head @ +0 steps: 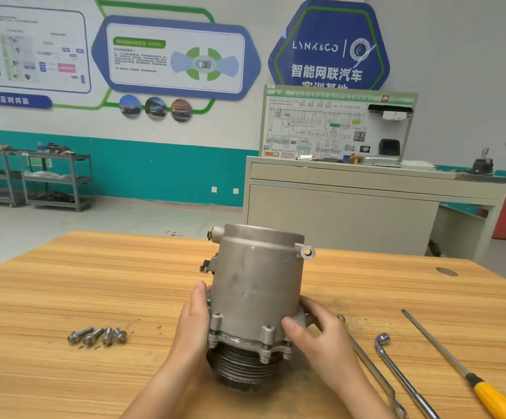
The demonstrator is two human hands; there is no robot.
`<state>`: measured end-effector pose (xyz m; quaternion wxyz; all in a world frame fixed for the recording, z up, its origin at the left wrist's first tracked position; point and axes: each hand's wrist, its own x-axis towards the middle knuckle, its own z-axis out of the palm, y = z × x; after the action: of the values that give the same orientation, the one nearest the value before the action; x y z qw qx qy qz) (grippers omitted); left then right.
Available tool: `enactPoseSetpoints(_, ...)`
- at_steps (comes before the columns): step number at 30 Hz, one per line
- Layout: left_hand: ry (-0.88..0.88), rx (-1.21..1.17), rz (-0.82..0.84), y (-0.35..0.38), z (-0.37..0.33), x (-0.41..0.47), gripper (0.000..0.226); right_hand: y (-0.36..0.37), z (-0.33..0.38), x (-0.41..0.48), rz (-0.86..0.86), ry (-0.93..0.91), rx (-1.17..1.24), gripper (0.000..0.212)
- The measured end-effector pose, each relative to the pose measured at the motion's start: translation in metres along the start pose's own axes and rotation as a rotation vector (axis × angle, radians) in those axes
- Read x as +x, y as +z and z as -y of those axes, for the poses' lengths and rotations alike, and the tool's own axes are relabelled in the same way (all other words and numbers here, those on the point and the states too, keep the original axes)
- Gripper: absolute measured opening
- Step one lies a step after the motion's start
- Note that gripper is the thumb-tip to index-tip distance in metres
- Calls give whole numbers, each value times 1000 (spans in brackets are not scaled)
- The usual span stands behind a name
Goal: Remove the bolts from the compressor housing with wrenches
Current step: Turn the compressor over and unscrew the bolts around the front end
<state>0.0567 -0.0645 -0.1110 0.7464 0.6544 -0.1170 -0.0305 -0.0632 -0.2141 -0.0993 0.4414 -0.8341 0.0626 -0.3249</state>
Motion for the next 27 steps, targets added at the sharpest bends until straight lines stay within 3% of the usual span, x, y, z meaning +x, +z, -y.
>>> enactPoseSetpoints(3, -12, 7, -30, 0, -5, 3, 49, 10, 2, 2, -16, 20, 43, 14)
enactPoseSetpoints(7, -22, 33, -59, 1, -10, 7, 49, 28, 7, 7, -35, 44, 182, 58)
enactPoseSetpoints(12, -38, 112, -33, -3, -17, 12, 52, 32, 8, 18, -38, 79, 211, 32)
enactPoseSetpoints(16, 46, 194, -53, -2, -20, 12, 45, 36, 1, 23, -68, 123, 262, 39)
enactPoseSetpoints(22, 155, 212, -184, 7, -18, 11, 56, 35, -5, 27, -116, 163, 269, 43)
enactPoseSetpoints(27, 160, 37, -97, 2, -14, 10, 44, 35, -6, 29, -177, 165, 289, 41)
